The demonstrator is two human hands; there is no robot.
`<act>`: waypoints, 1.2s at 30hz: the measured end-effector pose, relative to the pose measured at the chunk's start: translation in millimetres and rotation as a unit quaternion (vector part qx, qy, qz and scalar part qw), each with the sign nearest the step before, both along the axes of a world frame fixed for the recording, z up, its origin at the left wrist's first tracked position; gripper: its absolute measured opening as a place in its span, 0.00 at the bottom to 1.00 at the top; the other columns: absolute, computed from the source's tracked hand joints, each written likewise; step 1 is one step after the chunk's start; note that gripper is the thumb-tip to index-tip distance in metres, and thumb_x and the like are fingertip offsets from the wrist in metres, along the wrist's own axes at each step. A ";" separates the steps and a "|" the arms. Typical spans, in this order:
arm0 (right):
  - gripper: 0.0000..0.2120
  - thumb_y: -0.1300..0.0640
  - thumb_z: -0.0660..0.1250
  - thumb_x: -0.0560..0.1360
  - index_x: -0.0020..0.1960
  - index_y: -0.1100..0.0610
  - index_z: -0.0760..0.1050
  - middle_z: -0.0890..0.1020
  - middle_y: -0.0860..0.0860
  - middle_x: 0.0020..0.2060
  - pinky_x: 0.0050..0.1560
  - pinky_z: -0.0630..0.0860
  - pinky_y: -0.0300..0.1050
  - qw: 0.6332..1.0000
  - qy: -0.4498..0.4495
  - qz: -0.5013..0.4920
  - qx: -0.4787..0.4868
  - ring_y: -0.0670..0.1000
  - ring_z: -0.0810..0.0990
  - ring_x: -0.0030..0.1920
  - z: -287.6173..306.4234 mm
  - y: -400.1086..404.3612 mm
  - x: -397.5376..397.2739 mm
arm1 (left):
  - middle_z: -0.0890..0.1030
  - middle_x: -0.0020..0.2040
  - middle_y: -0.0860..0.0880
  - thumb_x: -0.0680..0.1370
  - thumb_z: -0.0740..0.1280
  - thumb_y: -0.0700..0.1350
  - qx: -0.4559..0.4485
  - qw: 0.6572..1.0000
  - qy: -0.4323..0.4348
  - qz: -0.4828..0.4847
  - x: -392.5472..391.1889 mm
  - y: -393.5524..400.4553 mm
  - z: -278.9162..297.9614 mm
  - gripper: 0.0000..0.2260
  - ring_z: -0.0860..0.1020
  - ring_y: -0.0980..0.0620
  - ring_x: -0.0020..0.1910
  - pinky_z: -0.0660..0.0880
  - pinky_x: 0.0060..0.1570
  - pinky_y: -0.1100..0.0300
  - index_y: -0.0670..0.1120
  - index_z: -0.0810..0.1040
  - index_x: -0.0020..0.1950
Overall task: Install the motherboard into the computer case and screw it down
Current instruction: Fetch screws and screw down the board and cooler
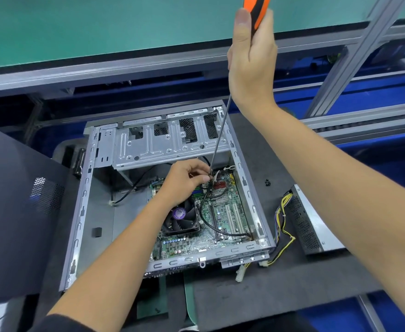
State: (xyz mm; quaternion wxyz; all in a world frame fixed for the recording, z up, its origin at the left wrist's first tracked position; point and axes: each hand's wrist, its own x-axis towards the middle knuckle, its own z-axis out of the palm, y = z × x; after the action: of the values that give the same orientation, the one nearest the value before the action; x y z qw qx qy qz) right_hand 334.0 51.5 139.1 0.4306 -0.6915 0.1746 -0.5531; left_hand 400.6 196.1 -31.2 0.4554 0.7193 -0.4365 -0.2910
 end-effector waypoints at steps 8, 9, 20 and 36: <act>0.08 0.59 0.55 0.82 0.44 0.54 0.63 0.65 0.46 0.29 0.28 0.64 0.44 1.000 -0.005 -0.009 -0.002 0.49 0.62 0.27 1.9 -0.2 -2.6 | 0.82 0.40 0.59 0.73 0.73 0.38 -0.018 0.998 -0.062 -0.003 -2.5 -1.0 0.3 0.14 0.78 0.65 0.41 0.71 0.43 0.74 0.59 0.77 0.42; 0.08 0.59 0.55 0.82 0.44 0.54 0.63 0.66 0.46 0.29 0.28 0.64 0.44 1.000 -0.003 -0.010 -0.004 0.49 0.63 0.27 1.6 -0.3 -2.6 | 0.82 0.40 0.58 0.73 0.73 0.38 -0.022 0.998 -0.061 -0.005 -2.7 -0.9 0.2 0.14 0.78 0.65 0.41 0.70 0.42 0.75 0.58 0.77 0.42; 0.07 0.58 0.55 0.82 0.45 0.54 0.64 0.65 0.46 0.28 0.27 0.63 0.47 1.000 0.009 -0.009 -0.008 0.51 0.62 0.27 -2.8 0.9 -3.9 | 0.81 0.42 0.58 0.72 0.73 0.42 0.002 0.998 -0.045 -0.049 -1.1 0.2 -4.1 0.11 0.78 0.61 0.41 0.71 0.38 0.71 0.58 0.77 0.46; 0.11 0.57 0.56 0.82 0.52 0.66 0.67 0.68 0.64 0.31 0.28 0.66 0.54 0.995 0.089 0.029 -0.034 0.64 0.67 0.29 -14.5 -1.2 -14.5 | 0.71 0.41 0.54 0.69 0.71 0.52 0.228 0.913 -0.329 -0.085 -5.3 -7.5 -21.2 0.15 0.70 0.50 0.43 0.64 0.45 0.54 0.52 0.67 0.46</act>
State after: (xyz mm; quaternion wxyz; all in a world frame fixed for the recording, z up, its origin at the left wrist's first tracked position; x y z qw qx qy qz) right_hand 319.5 50.2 124.6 0.4056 -0.7570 0.1735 -0.4820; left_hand 395.3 188.6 -52.5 0.0836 0.8187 -0.5429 -0.1672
